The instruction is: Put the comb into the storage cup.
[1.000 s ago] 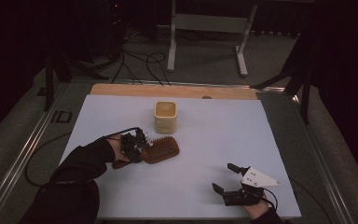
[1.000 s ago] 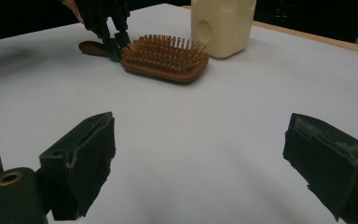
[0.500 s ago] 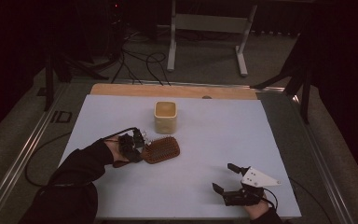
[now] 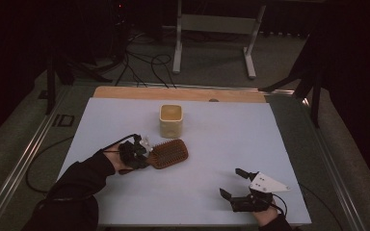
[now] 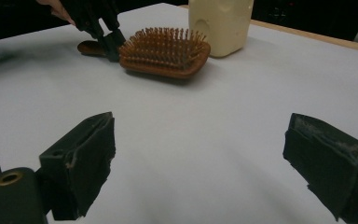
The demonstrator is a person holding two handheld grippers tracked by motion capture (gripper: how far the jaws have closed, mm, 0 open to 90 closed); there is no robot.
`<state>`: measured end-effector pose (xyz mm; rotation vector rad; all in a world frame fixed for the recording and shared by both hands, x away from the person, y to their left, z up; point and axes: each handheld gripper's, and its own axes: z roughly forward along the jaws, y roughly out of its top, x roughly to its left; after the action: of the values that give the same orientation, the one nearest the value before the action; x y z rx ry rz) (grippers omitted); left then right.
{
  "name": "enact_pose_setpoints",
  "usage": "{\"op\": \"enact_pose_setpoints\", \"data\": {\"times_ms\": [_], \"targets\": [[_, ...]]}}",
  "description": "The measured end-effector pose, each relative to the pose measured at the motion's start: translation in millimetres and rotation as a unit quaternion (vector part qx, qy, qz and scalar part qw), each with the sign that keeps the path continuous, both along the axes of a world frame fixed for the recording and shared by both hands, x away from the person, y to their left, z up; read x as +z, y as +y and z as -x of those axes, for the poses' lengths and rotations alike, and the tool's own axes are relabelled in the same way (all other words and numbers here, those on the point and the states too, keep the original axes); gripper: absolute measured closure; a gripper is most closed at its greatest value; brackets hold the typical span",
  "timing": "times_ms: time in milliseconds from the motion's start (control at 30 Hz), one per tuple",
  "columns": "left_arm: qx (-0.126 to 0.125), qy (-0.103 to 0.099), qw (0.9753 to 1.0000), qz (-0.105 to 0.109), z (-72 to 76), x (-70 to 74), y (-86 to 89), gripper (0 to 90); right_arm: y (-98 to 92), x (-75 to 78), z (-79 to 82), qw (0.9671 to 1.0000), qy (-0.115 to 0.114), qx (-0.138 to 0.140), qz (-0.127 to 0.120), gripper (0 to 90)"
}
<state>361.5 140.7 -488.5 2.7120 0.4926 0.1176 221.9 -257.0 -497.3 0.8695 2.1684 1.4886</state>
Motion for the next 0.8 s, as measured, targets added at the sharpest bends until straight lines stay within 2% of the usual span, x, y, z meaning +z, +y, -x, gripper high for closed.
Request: {"op": "enact_pose_setpoints", "data": {"times_ms": [100, 133, 167, 200, 233, 300, 567, 800], "targets": [[0.005, -0.009, 0.9997, 0.021, 2.1, 3.7, -1.0, 74.2, -0.1, 0.3, 0.2, 1.0, 0.0, -0.001, -0.001, 8.9], [0.007, -0.018, 0.9995, 0.026, 3.1, 5.2, -1.3, 74.1, -0.2, 0.4, 0.3, 1.0, 0.0, -0.002, -0.001, 8.9], [0.013, -0.017, 0.9991, 0.036, 3.5, 6.7, -1.3, 74.2, -0.3, 0.3, 0.2, 1.0, 0.0, -0.002, -0.001, 8.9], [0.015, -0.026, 0.9986, 0.043, 4.6, 8.4, -1.6, 74.1, -0.3, 0.3, 0.2, 1.0, 0.0, -0.002, -0.001, 8.9], [0.015, -0.026, 0.9986, 0.043, 4.6, 8.4, -1.6, 74.1, -0.3, 0.3, 0.2, 1.0, 0.0, -0.002, -0.001, 8.9], [0.02, -0.032, 0.9977, 0.057, 6.2, 12.7, -1.7, 74.1, -0.5, 0.3, 0.2, 1.0, 0.0, -0.002, -0.001, 8.9], [0.032, -0.04, 0.9936, 0.1, 13.7, 21.5, -2.4, 74.1, -0.8, 0.5, 0.1, 1.0, 0.0, -0.003, -0.001, 8.9], [0.042, -0.047, 0.9905, 0.122, 20.7, 27.8, -3.4, 74.1, -0.7, 0.5, 0.1, 1.0, 0.0, -0.003, -0.002, 8.9]]}}
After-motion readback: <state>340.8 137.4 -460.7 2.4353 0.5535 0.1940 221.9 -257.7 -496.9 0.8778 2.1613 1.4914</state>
